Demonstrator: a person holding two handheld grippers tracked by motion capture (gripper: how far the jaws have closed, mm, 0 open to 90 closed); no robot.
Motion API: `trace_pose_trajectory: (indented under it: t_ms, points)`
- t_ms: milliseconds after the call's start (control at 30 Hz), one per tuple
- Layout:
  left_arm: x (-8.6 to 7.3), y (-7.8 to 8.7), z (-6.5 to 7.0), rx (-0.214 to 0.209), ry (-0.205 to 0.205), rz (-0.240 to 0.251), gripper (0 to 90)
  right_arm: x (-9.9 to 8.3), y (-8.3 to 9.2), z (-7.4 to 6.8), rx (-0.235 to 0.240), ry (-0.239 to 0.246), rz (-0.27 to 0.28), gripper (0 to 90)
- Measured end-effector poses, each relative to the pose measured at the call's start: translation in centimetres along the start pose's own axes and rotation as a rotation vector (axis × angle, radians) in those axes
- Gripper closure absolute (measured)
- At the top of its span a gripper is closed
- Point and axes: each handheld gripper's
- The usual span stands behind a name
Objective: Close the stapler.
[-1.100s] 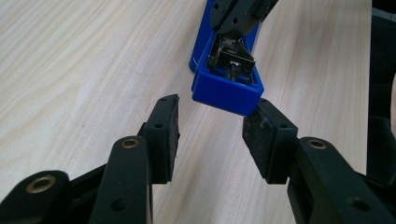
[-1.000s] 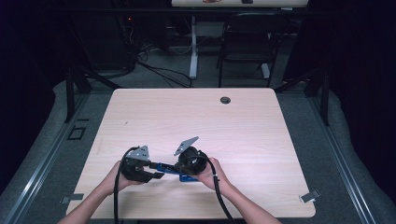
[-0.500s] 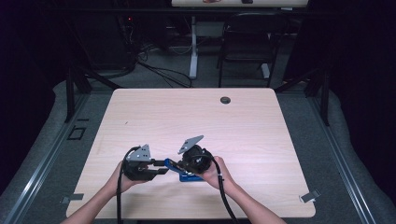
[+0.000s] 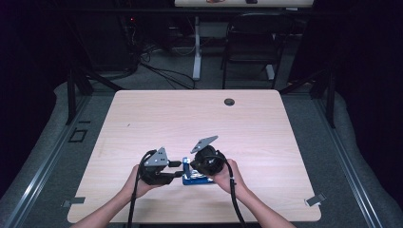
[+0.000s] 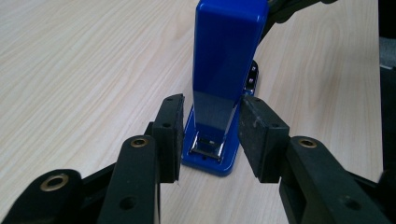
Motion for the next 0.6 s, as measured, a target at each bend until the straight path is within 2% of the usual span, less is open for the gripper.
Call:
trace_pose_trajectory:
  t_ms: [100,167,267,467,600]
  points:
    - [0.0,-0.1,0.0,-0.013,0.004,0.000,64.4,0.0,0.2,-0.3,0.016,-0.002,-0.010,89.8]
    - [0.0,-0.2,0.1,-0.013,-0.004,-0.007,65.4,0.2,0.5,-0.5,0.010,0.018,-0.020,89.7]
    - [-0.1,-0.4,0.0,-0.013,-0.002,-0.009,65.7,0.1,0.9,-0.5,0.008,0.009,0.009,89.6]
    - [0.0,-1.1,0.2,-0.010,-0.013,-0.019,65.1,0.0,1.6,-0.2,0.003,0.028,0.017,89.7]
    - [0.1,-1.3,0.3,-0.012,-0.027,-0.002,64.6,-0.3,2.0,-0.1,-0.006,0.025,0.033,89.6]
Point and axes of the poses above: each handheld gripper's, and its own axes: y roughly backward along the jaws, x roughly out of its top, z roughly to its right, and after that the axes turned 11 degrees about y, right-handed
